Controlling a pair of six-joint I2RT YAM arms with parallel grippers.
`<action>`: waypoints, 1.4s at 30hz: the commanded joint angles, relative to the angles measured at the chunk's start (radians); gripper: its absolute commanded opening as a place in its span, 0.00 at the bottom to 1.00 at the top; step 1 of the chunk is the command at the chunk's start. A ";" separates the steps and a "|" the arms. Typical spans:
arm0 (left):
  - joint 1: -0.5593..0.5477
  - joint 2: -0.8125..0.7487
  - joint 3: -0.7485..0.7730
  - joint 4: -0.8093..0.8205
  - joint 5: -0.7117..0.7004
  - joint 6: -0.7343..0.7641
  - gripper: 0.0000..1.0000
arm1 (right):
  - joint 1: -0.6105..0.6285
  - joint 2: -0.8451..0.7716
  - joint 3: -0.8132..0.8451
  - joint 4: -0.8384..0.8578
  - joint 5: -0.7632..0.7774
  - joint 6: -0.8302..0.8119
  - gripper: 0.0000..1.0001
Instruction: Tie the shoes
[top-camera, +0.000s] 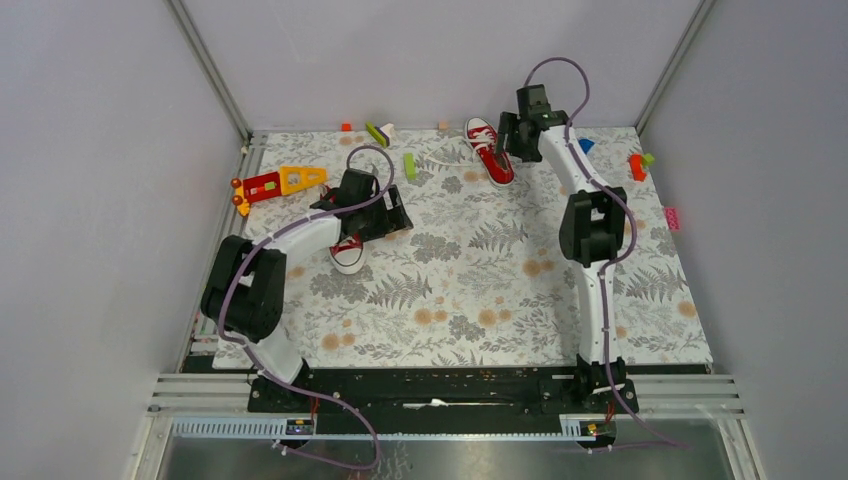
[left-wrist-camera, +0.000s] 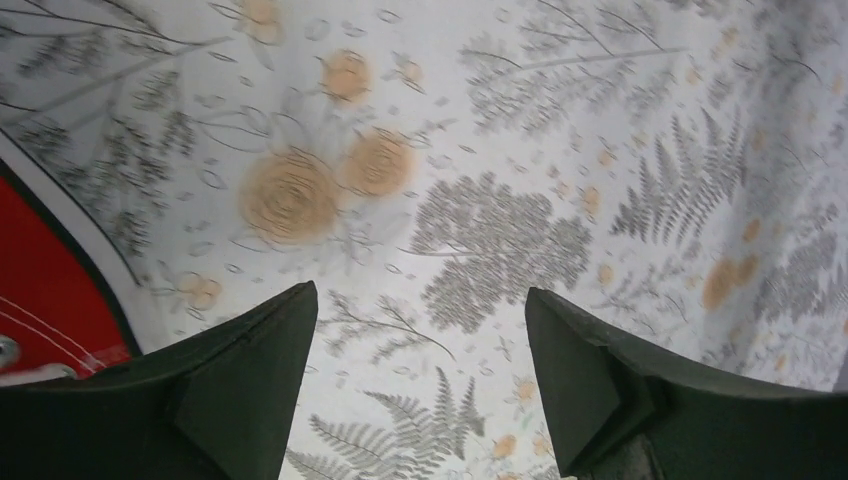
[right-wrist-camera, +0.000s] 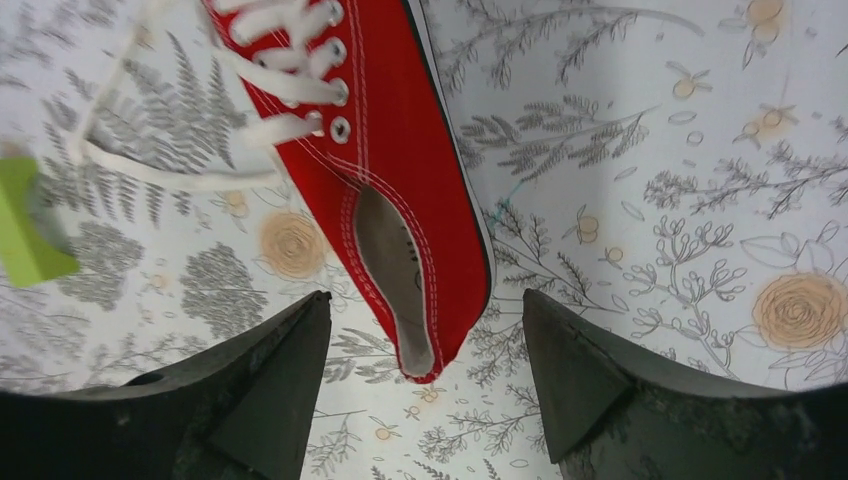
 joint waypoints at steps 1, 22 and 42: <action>-0.031 -0.112 -0.048 0.092 0.004 -0.030 0.83 | 0.008 0.056 0.081 -0.156 0.061 -0.053 0.76; -0.039 -0.406 -0.247 0.173 -0.017 -0.090 0.85 | 0.060 -0.179 -0.133 -0.209 0.021 -0.056 0.07; -0.138 -0.453 -0.318 0.229 -0.034 -0.112 0.84 | 0.332 -1.238 -1.450 0.169 0.166 0.084 0.62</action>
